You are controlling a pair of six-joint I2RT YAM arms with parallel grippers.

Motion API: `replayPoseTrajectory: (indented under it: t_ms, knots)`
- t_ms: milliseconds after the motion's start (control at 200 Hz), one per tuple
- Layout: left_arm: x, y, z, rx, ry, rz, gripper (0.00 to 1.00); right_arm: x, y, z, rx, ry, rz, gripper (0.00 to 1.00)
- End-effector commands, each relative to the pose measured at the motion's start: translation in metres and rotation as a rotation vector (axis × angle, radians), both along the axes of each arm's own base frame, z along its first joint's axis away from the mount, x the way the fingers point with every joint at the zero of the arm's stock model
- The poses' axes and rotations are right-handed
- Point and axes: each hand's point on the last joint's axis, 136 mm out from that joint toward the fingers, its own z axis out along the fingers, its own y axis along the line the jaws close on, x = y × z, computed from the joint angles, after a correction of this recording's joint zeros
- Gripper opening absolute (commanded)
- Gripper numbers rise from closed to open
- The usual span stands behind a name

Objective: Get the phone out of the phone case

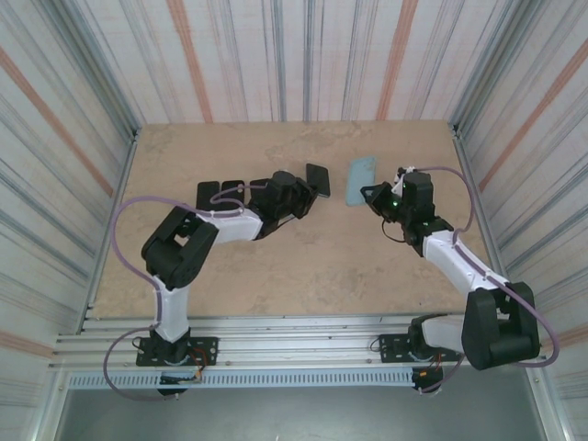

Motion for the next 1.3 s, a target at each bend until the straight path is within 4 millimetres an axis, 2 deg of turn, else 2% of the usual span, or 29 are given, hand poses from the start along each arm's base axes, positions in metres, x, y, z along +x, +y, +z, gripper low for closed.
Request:
replayPoseTrajectory:
  t_ms: [0, 180, 230, 240, 261, 571, 832, 887, 1057, 1298]
  knots:
    - [0.018, -0.017, 0.032, -0.058, -0.126, 0.003, 0.04, -0.01, -0.004, -0.001, -0.018, -0.006, 0.02, 0.0]
    - [0.025, -0.023, 0.009, -0.036, -0.102, 0.007, 0.04, -0.014, -0.007, -0.007, -0.023, 0.007, 0.019, 0.0]
    - [0.026, -0.025, 0.011, -0.047, -0.105, 0.004, 0.04, -0.015, -0.007, -0.009, -0.021, 0.012, 0.021, 0.0]
    - [0.026, -0.025, -0.001, -0.035, -0.088, 0.005, 0.04, -0.015, -0.008, -0.009, -0.021, 0.012, 0.021, 0.0]
    - [0.026, -0.025, -0.008, -0.031, -0.078, 0.004, 0.04, -0.015, -0.007, -0.009, -0.022, 0.012, 0.023, 0.0]
    - [0.032, -0.025, -0.038, -0.012, -0.036, 0.011, 0.07, -0.017, -0.008, -0.015, -0.027, 0.027, 0.027, 0.0]
    - [0.026, -0.015, -0.062, 0.045, 0.034, 0.011, 0.17, -0.018, -0.008, -0.024, -0.033, 0.047, 0.032, 0.0]
    - [0.023, -0.011, -0.066, 0.066, 0.05, 0.009, 0.22, -0.018, -0.008, -0.026, -0.037, 0.051, 0.036, 0.0]
    - [0.016, -0.005, -0.068, 0.127, 0.085, -0.002, 0.35, -0.015, -0.005, -0.033, -0.054, 0.072, 0.06, 0.0]
    - [0.006, 0.004, -0.069, 0.188, 0.132, -0.013, 0.46, -0.006, 0.002, -0.049, -0.106, 0.106, 0.119, 0.0]
